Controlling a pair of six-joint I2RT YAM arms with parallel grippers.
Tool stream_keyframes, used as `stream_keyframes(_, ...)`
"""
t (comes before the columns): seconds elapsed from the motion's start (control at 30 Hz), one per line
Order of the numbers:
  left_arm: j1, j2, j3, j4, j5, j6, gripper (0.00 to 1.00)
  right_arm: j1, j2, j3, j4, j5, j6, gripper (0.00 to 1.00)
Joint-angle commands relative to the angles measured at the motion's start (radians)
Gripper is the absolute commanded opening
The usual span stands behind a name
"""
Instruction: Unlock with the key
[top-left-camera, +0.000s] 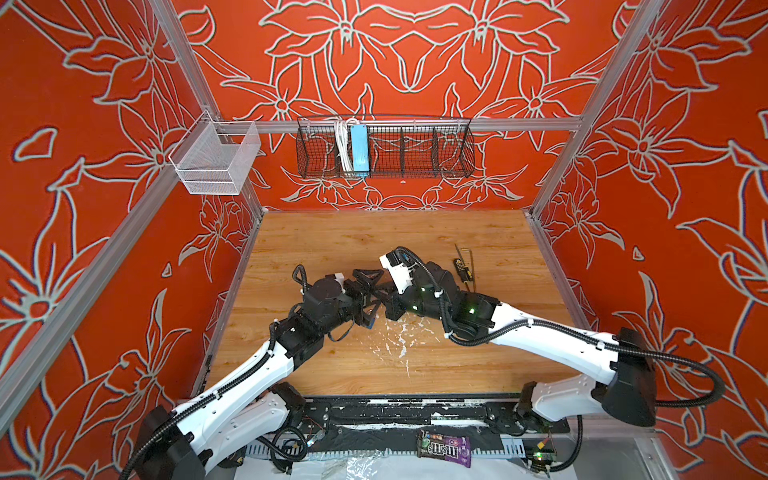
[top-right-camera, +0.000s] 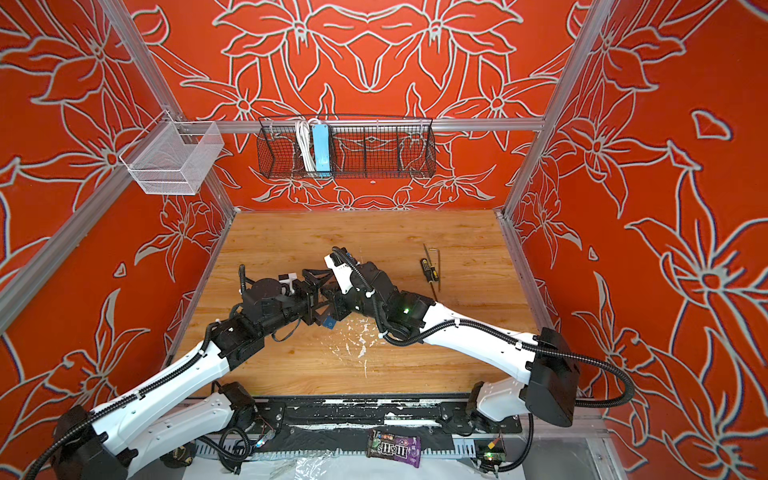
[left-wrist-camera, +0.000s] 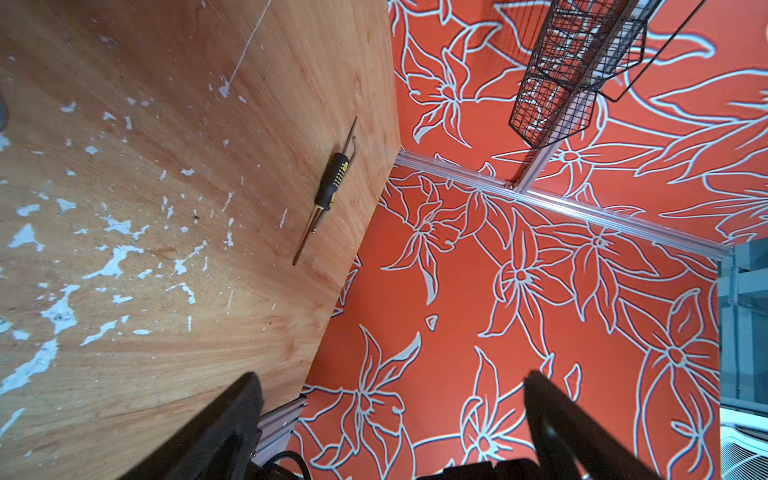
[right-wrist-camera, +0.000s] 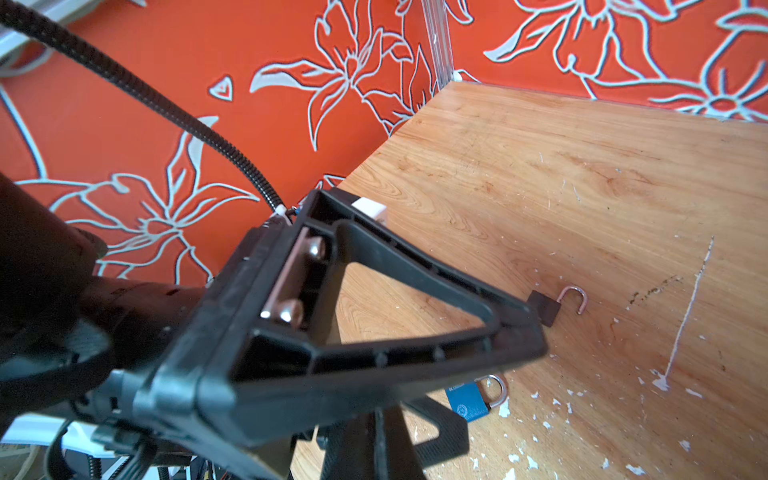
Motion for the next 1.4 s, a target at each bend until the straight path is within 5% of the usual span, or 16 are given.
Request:
stream_keyframes(0.0,-0.008,-0.014,-0.006,0.056,-0.047,-0.043,0.98,-0.005,0.006,-0.020,0.048,-0.025,0.014,0.00)
stream_keyframes(0.2,-0.008,-0.022,-0.005,0.056,-0.071,-0.052,1.00,-0.005,-0.012,-0.065,0.064,-0.028,0.029,0.00)
stream_keyframes(0.47,-0.008,-0.012,-0.010,0.067,-0.083,-0.066,0.87,-0.005,-0.047,-0.099,0.046,-0.003,0.028,0.00)
stream_keyframes(0.93,-0.008,-0.030,-0.013,0.005,-0.123,-0.072,0.59,-0.005,-0.097,-0.129,0.029,0.023,0.021,0.00)
stream_keyframes(1.2,-0.008,-0.045,-0.006,-0.052,-0.142,-0.062,0.30,-0.006,-0.112,-0.130,0.028,0.056,0.003,0.00)
stream_keyframes(1.37,-0.008,-0.031,0.001,-0.043,-0.129,-0.056,0.25,-0.006,-0.097,-0.110,0.020,0.057,-0.004,0.00)
